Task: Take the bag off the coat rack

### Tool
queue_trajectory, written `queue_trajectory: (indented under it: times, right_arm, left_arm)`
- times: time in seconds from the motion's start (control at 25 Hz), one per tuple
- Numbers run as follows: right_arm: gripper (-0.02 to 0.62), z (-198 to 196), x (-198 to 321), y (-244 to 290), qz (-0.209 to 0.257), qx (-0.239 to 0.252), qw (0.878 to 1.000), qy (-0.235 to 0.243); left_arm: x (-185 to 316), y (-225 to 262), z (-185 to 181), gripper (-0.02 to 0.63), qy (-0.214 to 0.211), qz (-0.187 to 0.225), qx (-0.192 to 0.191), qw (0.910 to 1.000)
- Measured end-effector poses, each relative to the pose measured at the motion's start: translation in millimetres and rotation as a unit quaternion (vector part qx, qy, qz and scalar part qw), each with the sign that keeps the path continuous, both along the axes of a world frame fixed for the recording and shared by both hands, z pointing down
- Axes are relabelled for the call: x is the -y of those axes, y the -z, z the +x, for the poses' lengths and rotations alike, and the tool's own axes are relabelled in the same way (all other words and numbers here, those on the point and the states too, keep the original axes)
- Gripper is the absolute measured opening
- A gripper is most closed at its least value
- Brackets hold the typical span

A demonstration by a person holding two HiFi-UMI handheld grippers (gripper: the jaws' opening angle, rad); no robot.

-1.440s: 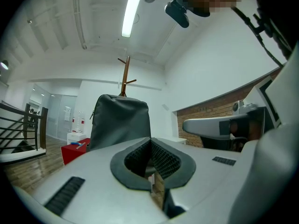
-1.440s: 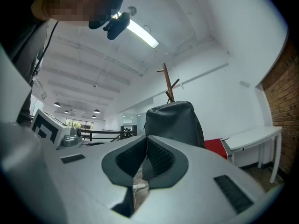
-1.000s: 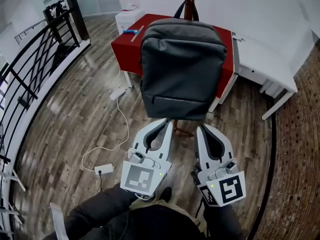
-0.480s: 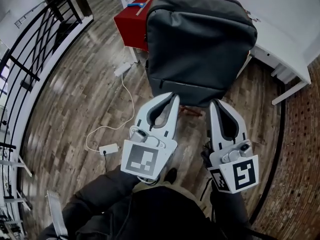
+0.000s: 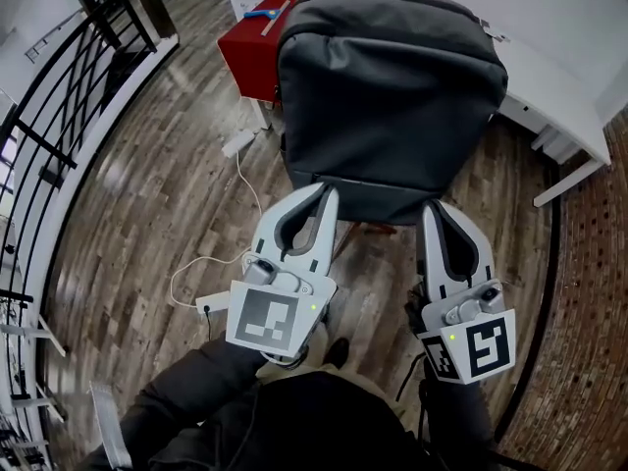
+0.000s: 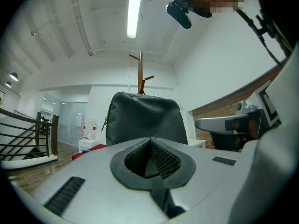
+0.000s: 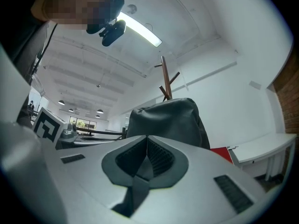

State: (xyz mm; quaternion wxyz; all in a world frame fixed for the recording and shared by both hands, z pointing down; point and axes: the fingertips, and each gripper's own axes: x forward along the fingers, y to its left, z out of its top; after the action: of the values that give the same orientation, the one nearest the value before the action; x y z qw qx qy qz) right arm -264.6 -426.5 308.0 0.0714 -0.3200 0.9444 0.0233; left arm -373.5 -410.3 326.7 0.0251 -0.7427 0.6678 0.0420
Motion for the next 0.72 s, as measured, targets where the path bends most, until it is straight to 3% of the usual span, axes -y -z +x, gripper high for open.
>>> queue_trajectory:
  times: [0.2, 0.44, 0.72]
  right_arm:
    - [0.008, 19, 27, 29, 0.029, -0.005, 0.999, -0.027]
    - [0.008, 22, 66, 107, 0.086, 0.004, 0.996, -0.025]
    - [0.008, -6, 95, 174, 0.118, 0.002, 0.993, 0.011]
  left_arm:
    - [7, 30, -43, 0.009, 0.034, 0.017, 0.022, 0.9991]
    - [40, 115, -76, 0.009, 0.055, 0.044, 0.047, 0.9964]
    - [92, 179, -67, 0.009, 0.002, 0.047, 0.059, 0.9972]
